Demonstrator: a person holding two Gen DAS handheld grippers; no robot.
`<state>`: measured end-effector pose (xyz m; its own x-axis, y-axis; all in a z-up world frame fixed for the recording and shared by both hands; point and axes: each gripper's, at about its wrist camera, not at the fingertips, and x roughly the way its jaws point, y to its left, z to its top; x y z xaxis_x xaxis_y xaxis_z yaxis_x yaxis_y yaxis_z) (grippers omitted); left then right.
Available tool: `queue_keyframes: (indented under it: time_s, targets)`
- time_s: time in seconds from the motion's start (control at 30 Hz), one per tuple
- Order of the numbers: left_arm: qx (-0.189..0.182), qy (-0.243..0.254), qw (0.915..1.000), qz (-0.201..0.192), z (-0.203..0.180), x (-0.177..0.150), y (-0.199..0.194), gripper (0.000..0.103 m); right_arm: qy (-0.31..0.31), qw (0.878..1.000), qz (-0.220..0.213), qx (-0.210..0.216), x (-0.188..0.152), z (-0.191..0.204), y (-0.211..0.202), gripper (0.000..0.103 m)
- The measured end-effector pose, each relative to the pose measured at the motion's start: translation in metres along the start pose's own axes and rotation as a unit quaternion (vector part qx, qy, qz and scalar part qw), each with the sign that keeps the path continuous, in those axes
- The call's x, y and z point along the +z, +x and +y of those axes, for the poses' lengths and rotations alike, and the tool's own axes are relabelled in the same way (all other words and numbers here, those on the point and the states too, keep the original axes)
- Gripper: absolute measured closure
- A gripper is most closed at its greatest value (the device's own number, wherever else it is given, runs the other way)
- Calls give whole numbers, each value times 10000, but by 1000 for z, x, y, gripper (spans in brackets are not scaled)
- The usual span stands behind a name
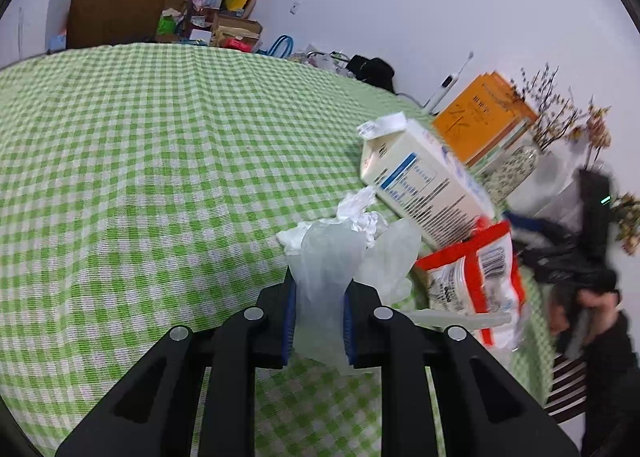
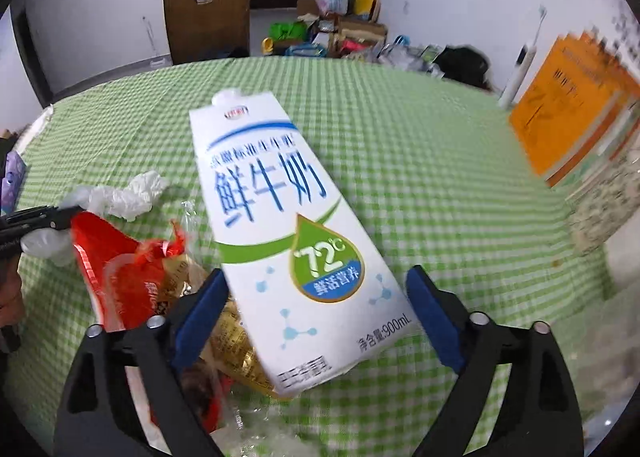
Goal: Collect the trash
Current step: 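Grasp the white milk carton with the right tool, then lift the milk carton with right tool while left tool holds the gloves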
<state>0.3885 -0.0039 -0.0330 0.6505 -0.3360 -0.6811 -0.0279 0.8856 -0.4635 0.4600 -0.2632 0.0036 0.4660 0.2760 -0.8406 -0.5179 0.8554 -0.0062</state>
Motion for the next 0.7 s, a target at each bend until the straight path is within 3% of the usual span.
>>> queue_keyframes:
  time_s: [0.1, 0.17, 0.23, 0.4, 0.5, 0.63, 0.7]
  targets:
    - [-374, -229, 9990, -13, 7, 2, -4, 86, 426, 9986, -166, 264, -6, -16, 3, 14]
    - [-547, -270, 9981, -63, 8, 3, -7, 87, 730, 9955, 83, 604, -15, -23, 16, 14]
    - [-689, -299, 9971, -108, 7, 3, -10, 87, 931, 9941, 147, 530, -24, -27, 23, 14]
    - [-609, -295, 9977, -104, 5, 3, -9, 87, 1199, 9891, -520, 684, -29, -29, -1, 20]
    - [-592, -319, 9974, -242, 8, 5, -17, 87, 1088, 9897, -908, 222, -21, -24, -27, 22]
    - [-655, -429, 9956, -514, 12, 10, -32, 87, 1256, 9783, -1641, -111, -16, -22, -84, 24]
    - [-471, -259, 9971, -530, 10, 11, -34, 87, 1296, 9729, -1896, -280, -20, -21, -107, 26]
